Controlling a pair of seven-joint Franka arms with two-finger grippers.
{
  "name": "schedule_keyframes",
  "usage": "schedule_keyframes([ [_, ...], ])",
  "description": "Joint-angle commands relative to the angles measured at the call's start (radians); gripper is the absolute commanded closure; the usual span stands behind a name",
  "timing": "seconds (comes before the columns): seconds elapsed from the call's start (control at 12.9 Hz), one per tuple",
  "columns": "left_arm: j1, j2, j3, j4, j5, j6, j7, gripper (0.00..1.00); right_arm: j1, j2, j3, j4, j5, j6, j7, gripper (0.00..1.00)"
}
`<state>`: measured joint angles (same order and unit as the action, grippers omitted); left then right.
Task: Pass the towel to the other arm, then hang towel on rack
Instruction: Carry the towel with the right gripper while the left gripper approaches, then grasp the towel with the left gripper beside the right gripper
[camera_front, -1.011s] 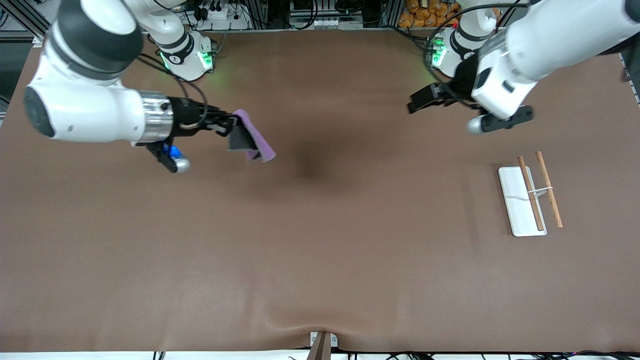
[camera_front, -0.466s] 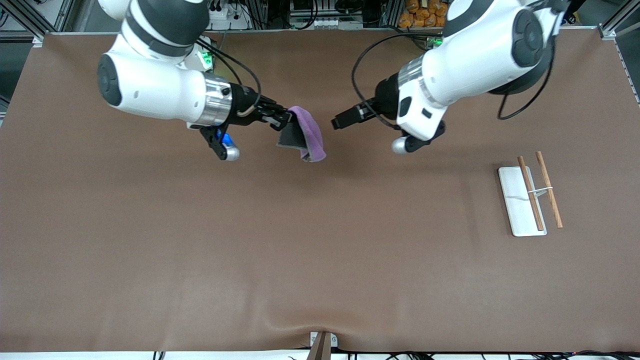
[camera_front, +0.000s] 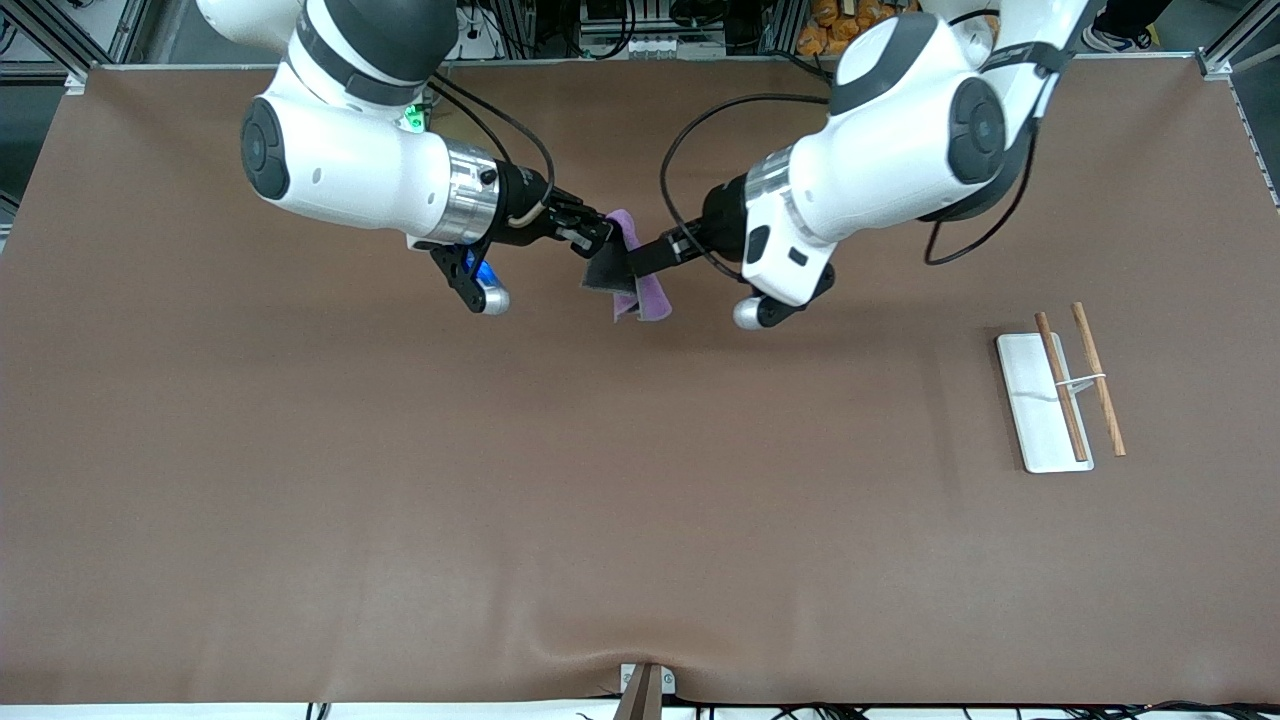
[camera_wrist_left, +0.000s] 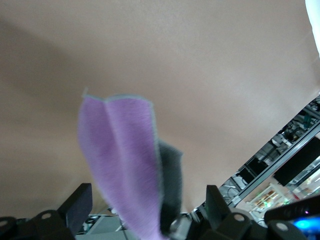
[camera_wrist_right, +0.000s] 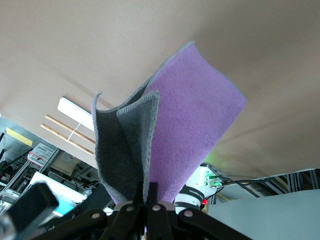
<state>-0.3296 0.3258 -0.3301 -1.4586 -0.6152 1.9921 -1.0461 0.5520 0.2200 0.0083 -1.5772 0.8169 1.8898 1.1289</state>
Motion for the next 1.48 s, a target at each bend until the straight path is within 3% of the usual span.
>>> schedule_keyframes([
  [0.0, -0.017, 0.041, 0.002, 0.035, -0.05, 0.052, -0.031, 0.0, 0.028, 0.021, -0.011, 0.04, 0.018, 0.015, 0.037, 1.0],
  [0.62, -0.045, 0.091, 0.003, 0.049, -0.043, 0.074, -0.031, 0.0, 0.043, 0.022, -0.011, 0.04, 0.014, 0.032, 0.04, 1.0],
  [1.17, -0.054, 0.082, 0.002, 0.049, 0.11, -0.143, 0.036, 0.0, 0.075, 0.03, -0.013, 0.042, 0.004, 0.032, 0.035, 1.0],
  [1.4, -0.052, 0.078, 0.002, 0.05, 0.117, -0.179, 0.095, 0.0, 0.075, 0.03, -0.013, 0.043, 0.004, 0.032, 0.035, 1.0],
])
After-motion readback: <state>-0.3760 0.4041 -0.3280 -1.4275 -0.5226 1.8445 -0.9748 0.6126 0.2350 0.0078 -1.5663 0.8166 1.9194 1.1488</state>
